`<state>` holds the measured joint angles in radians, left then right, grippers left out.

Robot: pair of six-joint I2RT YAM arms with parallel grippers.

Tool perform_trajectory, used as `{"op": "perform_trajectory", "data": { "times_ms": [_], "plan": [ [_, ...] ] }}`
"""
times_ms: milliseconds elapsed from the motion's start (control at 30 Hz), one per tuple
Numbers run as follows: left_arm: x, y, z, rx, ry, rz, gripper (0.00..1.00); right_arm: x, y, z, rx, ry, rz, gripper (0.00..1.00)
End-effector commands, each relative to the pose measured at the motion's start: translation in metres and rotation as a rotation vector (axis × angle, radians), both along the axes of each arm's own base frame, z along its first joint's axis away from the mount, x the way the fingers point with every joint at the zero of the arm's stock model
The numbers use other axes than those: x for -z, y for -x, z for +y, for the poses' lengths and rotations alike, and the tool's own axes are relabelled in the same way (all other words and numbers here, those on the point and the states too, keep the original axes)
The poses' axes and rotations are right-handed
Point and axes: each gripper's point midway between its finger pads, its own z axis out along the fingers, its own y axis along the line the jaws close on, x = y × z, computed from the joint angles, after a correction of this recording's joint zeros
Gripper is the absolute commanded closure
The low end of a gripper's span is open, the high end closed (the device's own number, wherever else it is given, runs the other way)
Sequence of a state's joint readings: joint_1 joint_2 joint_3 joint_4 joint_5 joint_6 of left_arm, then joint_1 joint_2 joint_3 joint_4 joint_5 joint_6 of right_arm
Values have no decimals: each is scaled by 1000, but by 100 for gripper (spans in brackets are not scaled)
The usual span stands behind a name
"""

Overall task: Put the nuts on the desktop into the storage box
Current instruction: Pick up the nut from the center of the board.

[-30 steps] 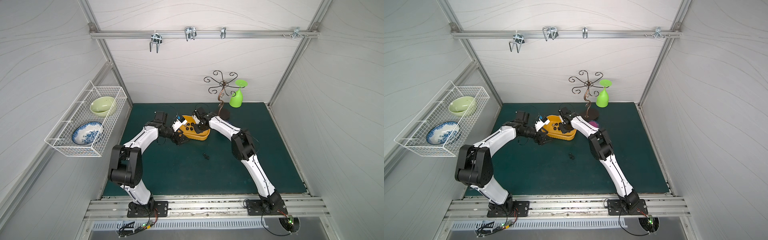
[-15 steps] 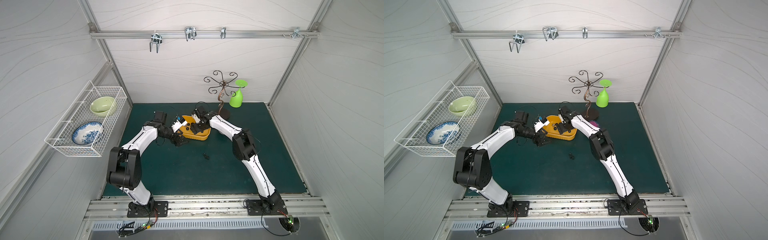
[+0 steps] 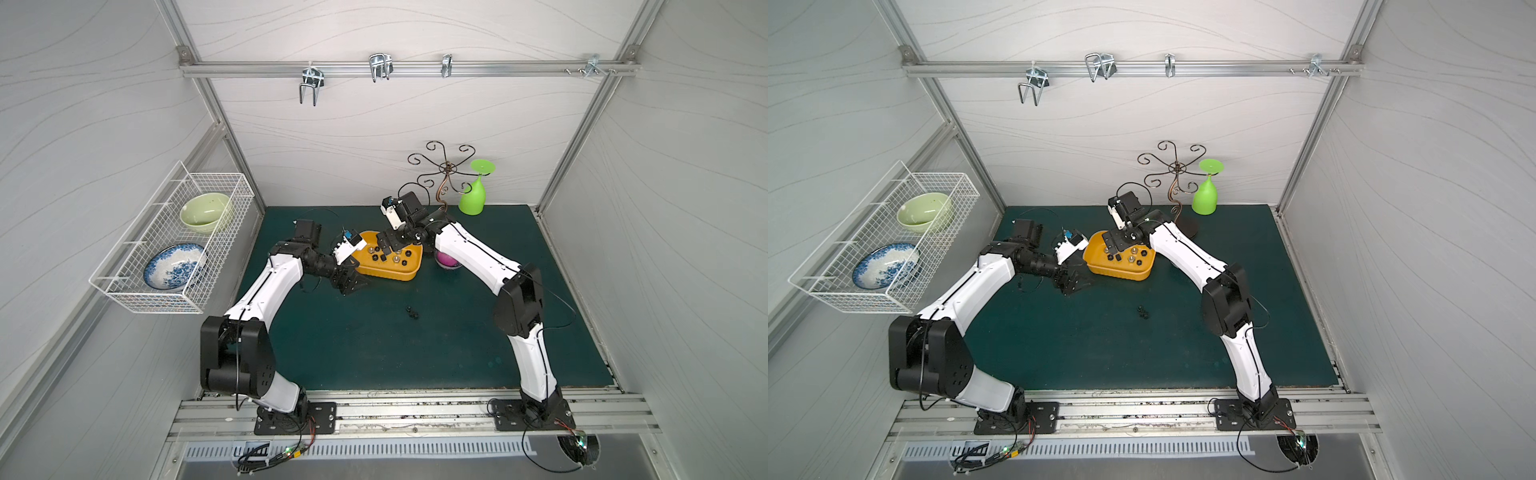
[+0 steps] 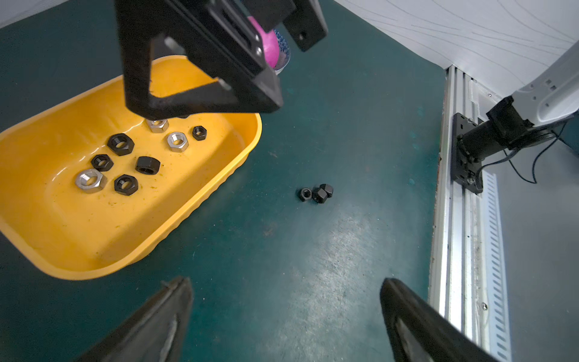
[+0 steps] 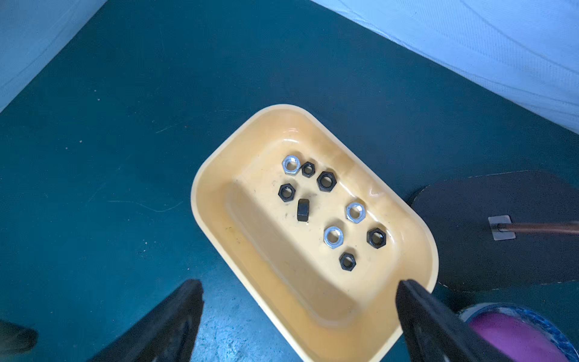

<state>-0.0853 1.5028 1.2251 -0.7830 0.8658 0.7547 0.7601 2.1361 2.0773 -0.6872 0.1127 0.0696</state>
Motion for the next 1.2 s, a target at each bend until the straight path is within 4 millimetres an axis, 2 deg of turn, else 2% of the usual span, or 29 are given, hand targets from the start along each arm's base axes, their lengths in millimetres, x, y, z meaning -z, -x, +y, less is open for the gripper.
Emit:
{"op": "perform_trajectory", "data": {
  "times_ms": [0, 167, 367, 500, 633, 767, 800, 900, 1033, 1167],
  "plan": [
    [-35, 17, -3, 59, 43, -54, 2, -21, 11, -11, 27, 16, -57, 1],
    [-56, 40, -2, 133, 100, -123, 2, -35, 37, -34, 47, 23, -92, 1],
    [-64, 47, -2, 147, 118, -144, 2, -24, 78, -76, 118, 38, -9, 1],
    [-81, 61, -8, 196, 273, -162, 2, -19, 107, -102, 220, 43, -17, 1],
    [-79, 66, -10, 220, 291, -171, 2, -22, 132, -136, 359, 74, -48, 1],
    [-81, 73, -11, 236, 317, -168, 2, -18, 159, -149, 354, 4, 29, 1],
    [-80, 75, -11, 236, 319, -162, 2, -18, 165, -152, 356, -20, 40, 1],
    [-70, 78, -13, 238, 292, -138, 2, -15, 184, -147, 278, -114, 84, 1],
    [-30, 76, -20, 212, 161, -65, 1, -2, 202, -136, 247, -192, 187, 1],
    [1, 102, -27, 362, 113, -133, 1, 27, 215, -125, 215, -171, 298, 1]
  ]
}}
